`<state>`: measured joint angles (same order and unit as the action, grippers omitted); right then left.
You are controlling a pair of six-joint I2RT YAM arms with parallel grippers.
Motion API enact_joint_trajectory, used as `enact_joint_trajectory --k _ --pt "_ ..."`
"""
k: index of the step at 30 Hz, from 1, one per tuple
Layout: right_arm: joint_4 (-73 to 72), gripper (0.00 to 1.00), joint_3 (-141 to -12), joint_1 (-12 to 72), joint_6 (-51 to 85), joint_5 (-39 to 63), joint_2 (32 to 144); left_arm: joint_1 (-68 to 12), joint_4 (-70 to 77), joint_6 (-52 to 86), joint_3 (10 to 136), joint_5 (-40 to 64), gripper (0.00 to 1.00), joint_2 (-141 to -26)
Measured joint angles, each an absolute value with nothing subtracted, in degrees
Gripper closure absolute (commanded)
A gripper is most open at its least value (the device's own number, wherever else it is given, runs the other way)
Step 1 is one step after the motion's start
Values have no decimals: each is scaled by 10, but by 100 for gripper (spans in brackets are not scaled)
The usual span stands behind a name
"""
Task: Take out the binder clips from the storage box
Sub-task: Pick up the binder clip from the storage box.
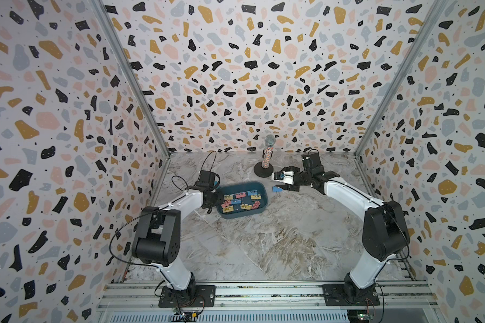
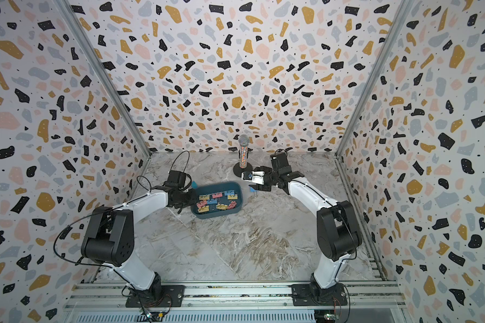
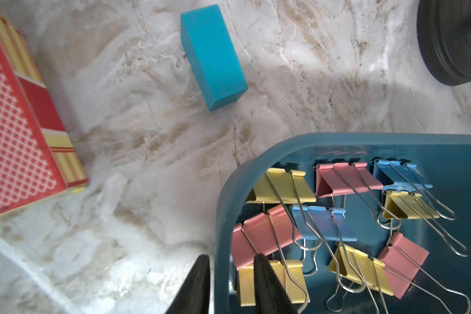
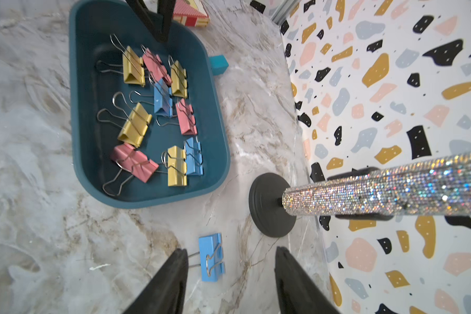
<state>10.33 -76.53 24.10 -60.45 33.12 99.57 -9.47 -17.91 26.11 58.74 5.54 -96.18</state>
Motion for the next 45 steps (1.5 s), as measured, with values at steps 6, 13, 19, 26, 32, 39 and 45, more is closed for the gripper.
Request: enact_joint_trajectory --k 6,13,19,26,32,39,45 --pt "135 55 -798 322 -591 331 1024 -94 -179 261 587 55 72 -962" --pt "135 62 -829 374 -565 301 1091 -94 -179 261 587 56 74 -962" --pt "133 65 -884 393 -550 272 1150 -94 -179 262 587 56 75 -962" --pt "122 67 -907 402 -539 241 1190 -94 -179 262 587 57 76 -962" --pt "112 67 -931 406 -531 225 1220 -94 -179 262 587 57 76 -962" --pt "102 67 -954 411 -527 208 1246 -94 -179 262 587 57 76 -962" --pt "100 67 -970 418 -526 195 1264 -94 -179 262 587 57 76 -962"
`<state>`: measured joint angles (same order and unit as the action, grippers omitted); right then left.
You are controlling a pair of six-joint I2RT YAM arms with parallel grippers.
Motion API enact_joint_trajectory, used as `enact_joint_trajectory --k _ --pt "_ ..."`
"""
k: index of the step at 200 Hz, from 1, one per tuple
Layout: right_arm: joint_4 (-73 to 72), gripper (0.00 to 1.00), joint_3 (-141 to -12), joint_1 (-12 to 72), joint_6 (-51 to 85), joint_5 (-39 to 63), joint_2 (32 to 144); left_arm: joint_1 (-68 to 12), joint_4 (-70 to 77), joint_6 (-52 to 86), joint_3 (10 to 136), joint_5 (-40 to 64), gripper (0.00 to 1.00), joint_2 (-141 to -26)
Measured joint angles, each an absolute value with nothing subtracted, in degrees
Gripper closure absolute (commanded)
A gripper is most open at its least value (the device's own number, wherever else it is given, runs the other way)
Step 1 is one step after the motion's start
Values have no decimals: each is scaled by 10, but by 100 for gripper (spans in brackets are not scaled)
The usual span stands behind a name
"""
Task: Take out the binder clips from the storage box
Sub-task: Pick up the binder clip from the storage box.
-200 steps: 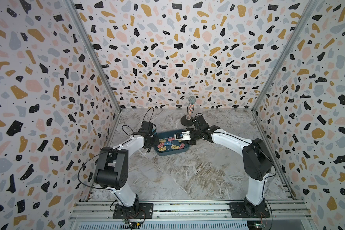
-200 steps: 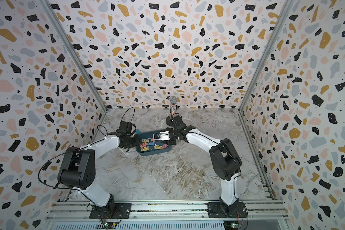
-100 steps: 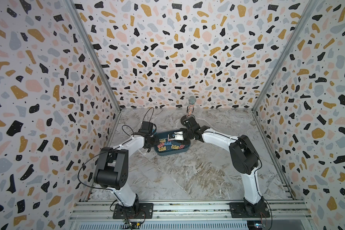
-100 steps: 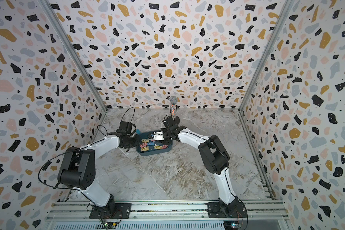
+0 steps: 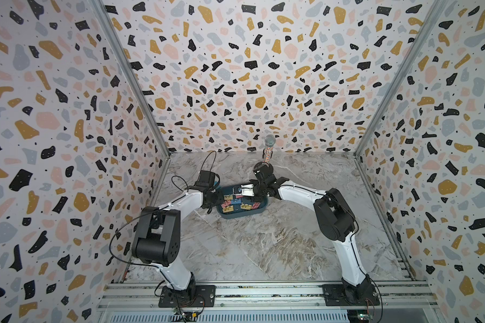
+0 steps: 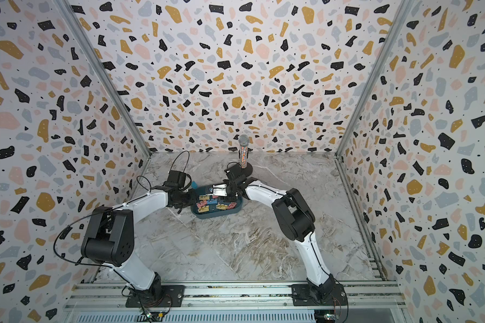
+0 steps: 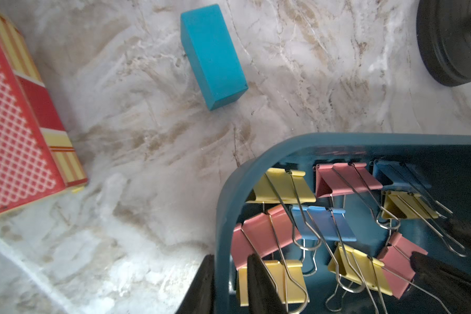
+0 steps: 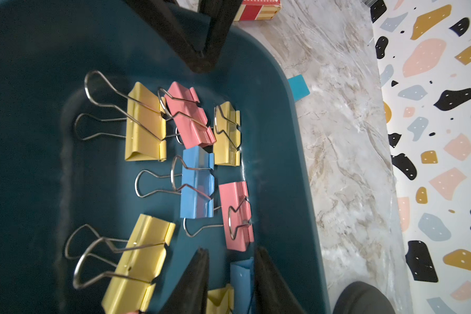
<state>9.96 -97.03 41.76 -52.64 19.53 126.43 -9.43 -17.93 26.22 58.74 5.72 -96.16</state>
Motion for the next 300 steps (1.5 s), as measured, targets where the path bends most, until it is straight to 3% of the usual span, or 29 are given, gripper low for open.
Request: enact_joint_trajectory --k 78,130,178,241,300 --pt "100 67 -1001 423 -521 192 1298 -94 -179 262 587 57 75 -962" --pt "103 77 -1022 423 -516 188 1308 -94 -179 262 587 57 76 -961" --pt "109 78 -1041 424 -514 188 1330 -94 -179 262 587 57 75 -961" --pt "108 100 -1057 424 -508 187 1340 -94 -179 262 587 57 75 -961" --pt "115 100 -1057 424 -504 185 1339 -94 -179 262 587 57 75 -961"
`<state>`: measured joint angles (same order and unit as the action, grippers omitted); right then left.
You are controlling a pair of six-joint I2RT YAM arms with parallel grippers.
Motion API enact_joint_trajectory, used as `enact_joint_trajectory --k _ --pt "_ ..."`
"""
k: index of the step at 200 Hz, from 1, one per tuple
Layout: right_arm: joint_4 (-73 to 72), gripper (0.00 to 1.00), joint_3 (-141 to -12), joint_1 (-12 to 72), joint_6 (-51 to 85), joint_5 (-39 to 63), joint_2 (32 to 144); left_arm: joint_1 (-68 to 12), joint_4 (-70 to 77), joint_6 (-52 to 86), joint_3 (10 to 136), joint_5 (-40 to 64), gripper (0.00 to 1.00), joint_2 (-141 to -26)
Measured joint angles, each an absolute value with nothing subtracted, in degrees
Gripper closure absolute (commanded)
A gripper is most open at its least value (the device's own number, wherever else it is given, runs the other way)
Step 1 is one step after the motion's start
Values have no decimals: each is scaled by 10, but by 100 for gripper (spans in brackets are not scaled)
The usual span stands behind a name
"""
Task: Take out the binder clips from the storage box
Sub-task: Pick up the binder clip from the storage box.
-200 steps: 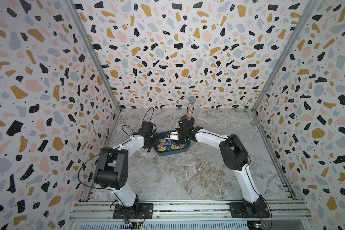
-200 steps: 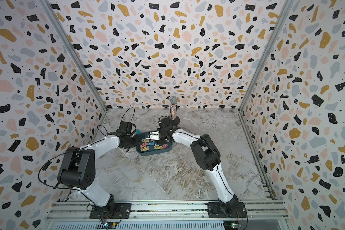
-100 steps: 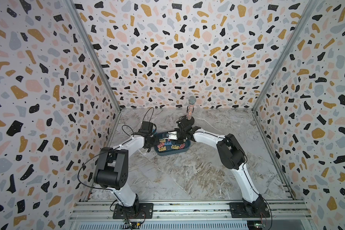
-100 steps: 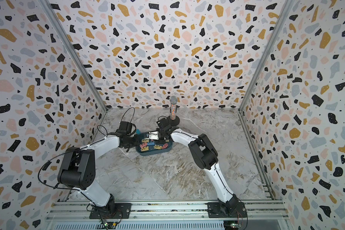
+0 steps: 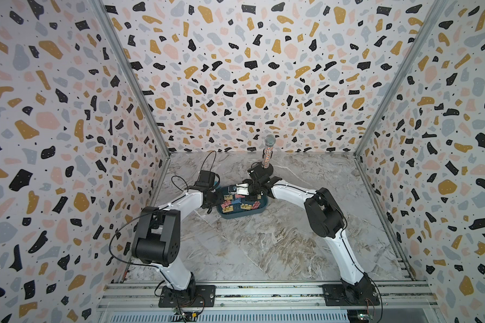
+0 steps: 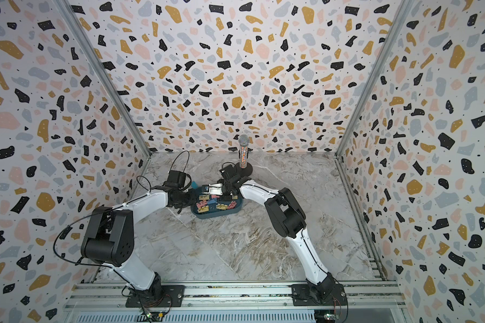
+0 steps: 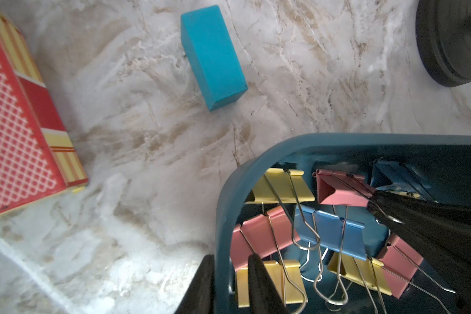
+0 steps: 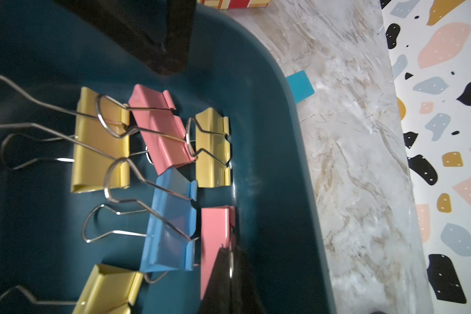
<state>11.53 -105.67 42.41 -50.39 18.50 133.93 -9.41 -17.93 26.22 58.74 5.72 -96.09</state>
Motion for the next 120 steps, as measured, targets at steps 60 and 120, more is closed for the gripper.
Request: enact_joint_trajectory --k 60,120 --pt "115 100 -1047 422 -508 169 1318 -94 -179 262 587 57 75 -961" --pt "97 100 -1005 413 -514 165 1258 -94 -180 262 587 57 75 -958"
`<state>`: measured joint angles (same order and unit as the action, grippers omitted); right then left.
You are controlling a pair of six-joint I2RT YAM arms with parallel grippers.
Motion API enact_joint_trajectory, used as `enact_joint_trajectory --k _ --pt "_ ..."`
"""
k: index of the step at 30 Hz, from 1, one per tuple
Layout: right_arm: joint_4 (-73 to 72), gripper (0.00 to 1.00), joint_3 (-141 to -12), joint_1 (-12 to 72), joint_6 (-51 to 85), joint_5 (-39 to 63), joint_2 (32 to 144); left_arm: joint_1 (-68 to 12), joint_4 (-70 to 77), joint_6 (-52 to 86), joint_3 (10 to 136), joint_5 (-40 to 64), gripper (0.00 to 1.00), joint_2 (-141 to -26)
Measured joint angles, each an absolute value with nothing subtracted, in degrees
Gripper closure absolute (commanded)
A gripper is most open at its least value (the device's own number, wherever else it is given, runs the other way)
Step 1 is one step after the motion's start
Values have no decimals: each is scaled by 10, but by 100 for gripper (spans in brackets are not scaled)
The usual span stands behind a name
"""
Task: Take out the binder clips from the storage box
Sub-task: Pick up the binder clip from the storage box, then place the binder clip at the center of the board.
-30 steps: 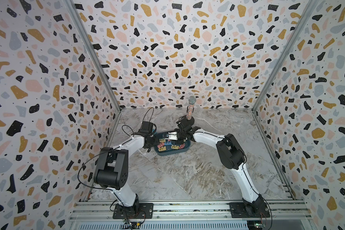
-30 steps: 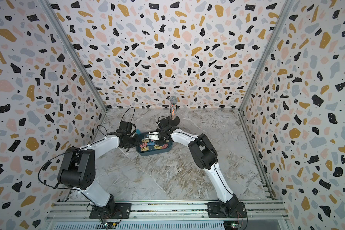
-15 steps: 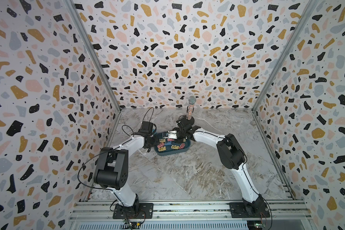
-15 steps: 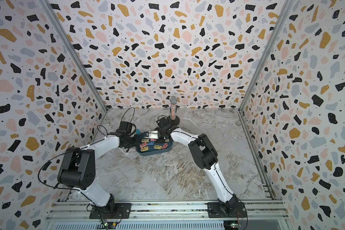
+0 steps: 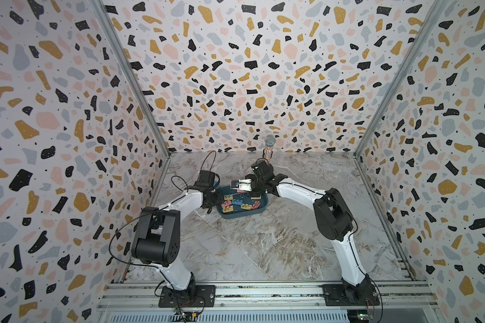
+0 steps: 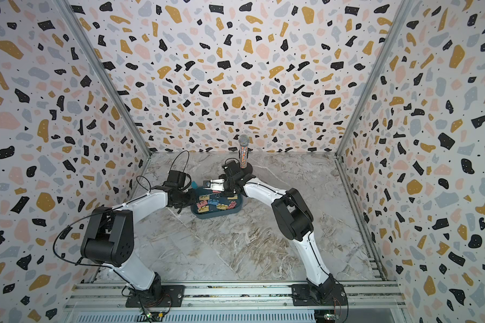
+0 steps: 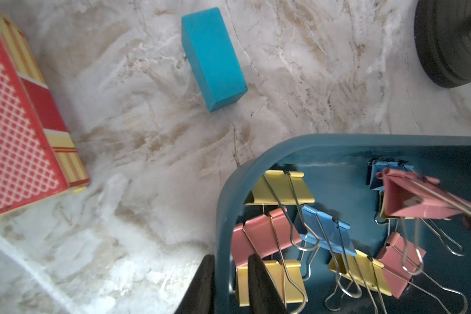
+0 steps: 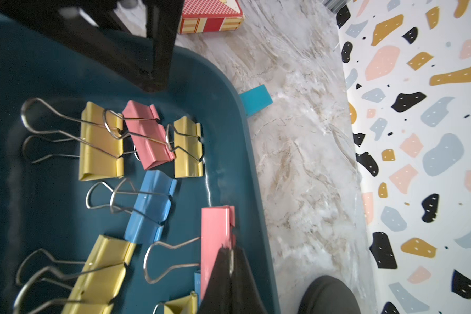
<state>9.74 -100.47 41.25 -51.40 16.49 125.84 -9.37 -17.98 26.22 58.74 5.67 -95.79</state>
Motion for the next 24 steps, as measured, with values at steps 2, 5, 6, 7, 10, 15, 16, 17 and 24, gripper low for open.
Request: enact_joint_trajectory --k 2,5,6,7,10,15,16,17,24 --pt "87 100 -985 410 -519 163 1240 -94 -180 262 587 56 75 -956" --pt "74 100 -942 401 -526 166 1200 -94 -180 262 587 55 75 -955" --pt "71 100 -929 396 -529 170 1186 -94 -180 262 587 55 75 -955" --pt "68 100 -917 390 -531 174 1171 -94 -180 262 587 55 75 -955" --pt "67 100 -887 363 -540 187 1127 -93 -180 262 587 55 75 -955" --pt "59 100 -854 309 -552 214 1072 -93 -180 262 587 55 75 -955" --pt "59 100 -848 300 -555 219 1065 -93 -180 262 587 55 75 -955" --pt "58 100 -839 289 -558 226 1057 -93 -180 262 587 55 75 -955" --pt "66 100 -783 217 -575 269 1025 -91 -180 262 587 56 75 -955"
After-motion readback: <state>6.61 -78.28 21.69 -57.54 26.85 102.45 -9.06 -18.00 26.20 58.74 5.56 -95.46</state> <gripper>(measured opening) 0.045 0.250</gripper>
